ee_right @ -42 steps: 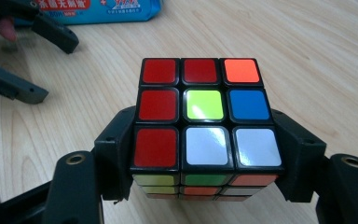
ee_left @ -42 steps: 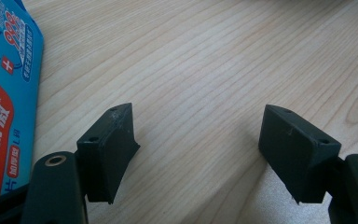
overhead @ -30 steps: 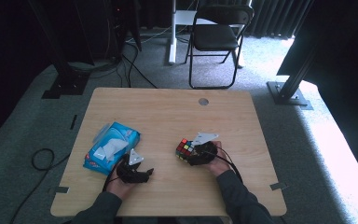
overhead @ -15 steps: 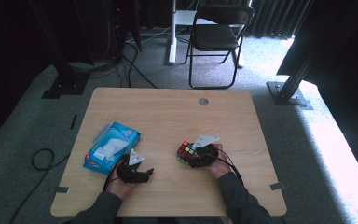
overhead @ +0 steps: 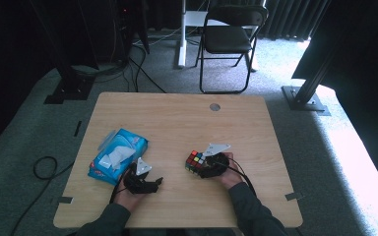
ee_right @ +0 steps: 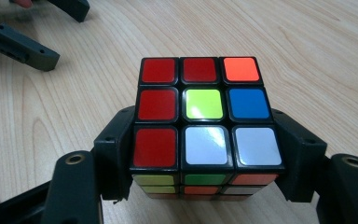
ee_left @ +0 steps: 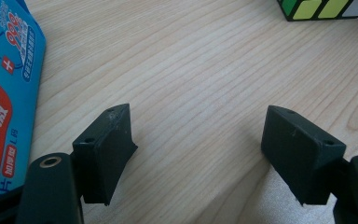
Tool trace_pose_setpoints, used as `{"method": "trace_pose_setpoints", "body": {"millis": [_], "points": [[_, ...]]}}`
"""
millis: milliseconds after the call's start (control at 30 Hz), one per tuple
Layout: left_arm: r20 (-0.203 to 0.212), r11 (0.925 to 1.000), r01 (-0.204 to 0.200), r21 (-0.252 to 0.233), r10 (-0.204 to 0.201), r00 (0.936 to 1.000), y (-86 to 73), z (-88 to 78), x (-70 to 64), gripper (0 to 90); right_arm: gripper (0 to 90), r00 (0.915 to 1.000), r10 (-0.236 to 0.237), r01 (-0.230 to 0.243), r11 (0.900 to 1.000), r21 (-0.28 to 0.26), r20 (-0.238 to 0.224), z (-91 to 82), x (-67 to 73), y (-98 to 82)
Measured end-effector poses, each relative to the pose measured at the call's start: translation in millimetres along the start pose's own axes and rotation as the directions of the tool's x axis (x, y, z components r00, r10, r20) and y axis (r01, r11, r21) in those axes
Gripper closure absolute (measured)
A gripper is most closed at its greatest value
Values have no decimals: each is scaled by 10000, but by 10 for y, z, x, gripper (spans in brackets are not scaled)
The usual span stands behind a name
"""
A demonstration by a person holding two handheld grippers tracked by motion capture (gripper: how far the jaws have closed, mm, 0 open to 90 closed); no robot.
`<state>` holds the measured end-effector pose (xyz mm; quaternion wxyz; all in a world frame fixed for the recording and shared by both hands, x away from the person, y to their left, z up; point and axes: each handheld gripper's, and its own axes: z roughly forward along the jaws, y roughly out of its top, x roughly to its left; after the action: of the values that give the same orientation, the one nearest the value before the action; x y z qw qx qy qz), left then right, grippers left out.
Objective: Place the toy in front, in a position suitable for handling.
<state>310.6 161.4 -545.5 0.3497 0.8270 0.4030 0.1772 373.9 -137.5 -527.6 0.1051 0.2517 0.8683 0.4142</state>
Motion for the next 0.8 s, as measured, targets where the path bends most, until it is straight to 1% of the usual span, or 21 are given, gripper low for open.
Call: {"method": "trace_pose_setpoints", "body": {"millis": [33,67,133,267,333,400,467,600,667,733,767,800], "points": [[0,10000,0,0,0,10000,0,0,0,243,333,10000,0,0,10000,0,0,0,0,0],[-7,10000,3,-2,-3,10000,0,0,0,243,301,9999,68,-69,10000,56,96,6,2,-5],[1,10000,-6,0,6,10000,-5,-5,-2,243,281,9999,93,-94,9999,75,140,3,2,-6],[99,9999,-104,43,103,9999,-8,-23,4,265,241,9995,193,-193,9998,-30,250,-26,10,5],[133,9998,-202,83,201,9997,1,-29,-4,288,238,9995,271,-270,9996,-59,180,-51,18,13],[199,9996,-264,76,263,9995,11,-37,-18,293,236,9994,268,-265,9996,-133,214,-80,28,18],[308,9997,-245,9,244,9992,22,-56,-23,308,236,9993,266,-261,9994,-214,244,-113,33,21],[320,9998,-195,-55,197,9993,34,-90,-18,321,236,9993,298,-289,9988,-398,213,-168,28,27],[388,9999,-82,-118,86,9992,40,-114,1,327,236,9990,382,-369,9979,-524,245,-202,15,30],[559,9998,71,-175,-62,9984,45,-131,20,343,235,9988,444,-430,9971,-627,218,-219,5,26],[626,9998,66,-195,-54,9980,50,-139,24,355,233,9986,469,-453,9969,-640,236,-229,-4,19],[651,9997,-37,-230,52,9979,64,-157,14,359,233,9986,474,-459,9968,-650,220,-234,-10,16]]}}
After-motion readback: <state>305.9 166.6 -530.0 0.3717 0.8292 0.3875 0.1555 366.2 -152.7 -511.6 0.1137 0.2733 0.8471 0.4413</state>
